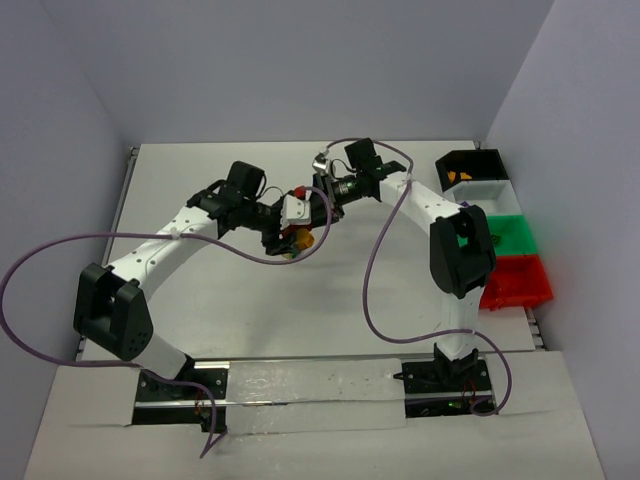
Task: Sort the legos into containers by color
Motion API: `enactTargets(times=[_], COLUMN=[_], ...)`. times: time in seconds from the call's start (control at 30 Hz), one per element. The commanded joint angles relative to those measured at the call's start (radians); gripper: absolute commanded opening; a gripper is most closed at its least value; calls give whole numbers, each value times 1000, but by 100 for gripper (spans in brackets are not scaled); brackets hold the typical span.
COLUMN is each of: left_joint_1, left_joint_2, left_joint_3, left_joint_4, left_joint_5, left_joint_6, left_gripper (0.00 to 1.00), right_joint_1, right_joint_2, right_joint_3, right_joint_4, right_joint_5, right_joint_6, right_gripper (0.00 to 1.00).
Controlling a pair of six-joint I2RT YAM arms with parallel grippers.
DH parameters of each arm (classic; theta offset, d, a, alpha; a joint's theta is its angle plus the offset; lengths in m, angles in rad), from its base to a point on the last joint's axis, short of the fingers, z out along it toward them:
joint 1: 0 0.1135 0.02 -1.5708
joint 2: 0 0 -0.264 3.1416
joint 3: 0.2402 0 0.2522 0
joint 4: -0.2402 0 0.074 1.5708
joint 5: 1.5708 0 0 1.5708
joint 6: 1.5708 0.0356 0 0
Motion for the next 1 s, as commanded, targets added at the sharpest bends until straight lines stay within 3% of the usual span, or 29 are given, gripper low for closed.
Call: enactTargets(times=[0.0,0.03,0.07,0.3,0.4,0.5,0.67,0.87,0.97], left_joint_1=[32,58,76,179,232,255,257,262,266], left_joint_2=[5,5,2,-66,-75,-65,-12,57,80], left_joint_3=[54,59,64,45,22,-20,-108,-223,-261], left_joint_4=[189,199,207,315,396,515,974,1471,1739], left_joint_5=[-25,-11,-2,49,104,176,283,307,270], left_joint_6=[-188,-219,-271,-528,-766,-1145,-1771,-2188,-2384], left_gripper=[89,97,99,99,99,99,99,99,99], right_joint_1=[-20,-36,-62,-163,-196,-210,-202,-195,-183], right_joint_2=[-38,-47,-60,-106,-134,-192,-249,-316,-327], right_joint_3=[21,20,17,29,52,53,18,-134,-157], right_joint_4=[6,2,1,6,63,201,388,747,785], right_joint_5=[-2,6,15,35,52,106,134,125,124], right_joint_6=[-37,-39,-38,-24,23,128,249,467,484], right_gripper=[0,0,0,0,0,0,0,0,0])
